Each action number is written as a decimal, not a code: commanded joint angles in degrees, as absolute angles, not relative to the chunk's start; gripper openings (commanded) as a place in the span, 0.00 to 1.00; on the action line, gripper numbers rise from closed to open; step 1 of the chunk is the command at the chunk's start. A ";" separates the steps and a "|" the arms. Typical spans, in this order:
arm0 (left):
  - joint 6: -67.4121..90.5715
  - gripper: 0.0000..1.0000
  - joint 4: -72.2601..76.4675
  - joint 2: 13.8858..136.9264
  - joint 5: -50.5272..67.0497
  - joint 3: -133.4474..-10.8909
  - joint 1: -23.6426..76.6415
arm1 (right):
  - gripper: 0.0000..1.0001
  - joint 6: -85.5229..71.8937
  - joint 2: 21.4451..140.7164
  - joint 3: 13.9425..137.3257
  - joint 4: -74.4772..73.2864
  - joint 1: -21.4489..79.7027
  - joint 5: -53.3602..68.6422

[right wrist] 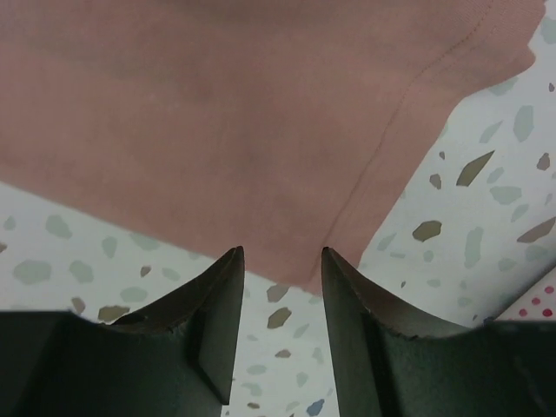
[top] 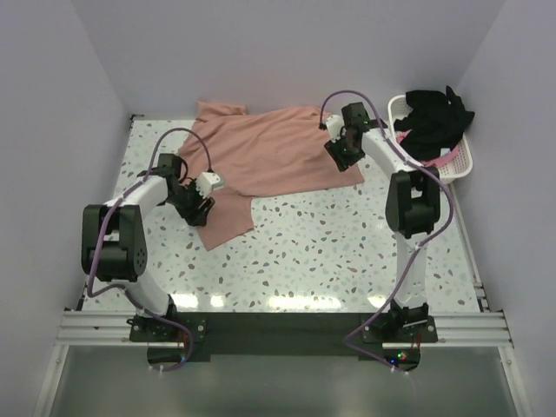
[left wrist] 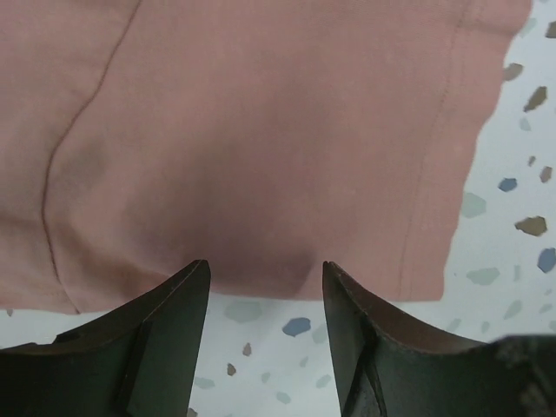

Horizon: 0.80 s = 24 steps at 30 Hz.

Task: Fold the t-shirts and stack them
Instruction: Flatten the tshirt out

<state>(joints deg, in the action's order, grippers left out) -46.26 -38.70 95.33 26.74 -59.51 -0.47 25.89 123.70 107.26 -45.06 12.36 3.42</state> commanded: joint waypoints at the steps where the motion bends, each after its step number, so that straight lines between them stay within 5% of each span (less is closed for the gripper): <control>1: -42.28 0.59 -33.31 97.81 21.72 -63.37 1.58 | 0.44 23.90 128.75 112.23 -43.50 12.39 0.09; 11: -51.49 0.48 -43.14 100.99 14.95 -57.77 2.11 | 0.37 30.05 126.05 98.21 -44.82 12.48 -2.37; 20: -65.55 0.38 -62.64 81.33 12.91 -43.61 2.29 | 0.32 36.55 103.58 75.97 -62.73 14.06 6.23; 24: -68.74 0.44 -70.22 77.17 18.09 -47.71 2.20 | 0.34 39.11 99.59 76.72 -70.57 14.33 11.60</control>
<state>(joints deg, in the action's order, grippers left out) -63.64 -60.88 80.20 14.48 -43.99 2.07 35.62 104.27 75.02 -62.63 13.93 5.91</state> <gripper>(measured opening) 0.424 0.335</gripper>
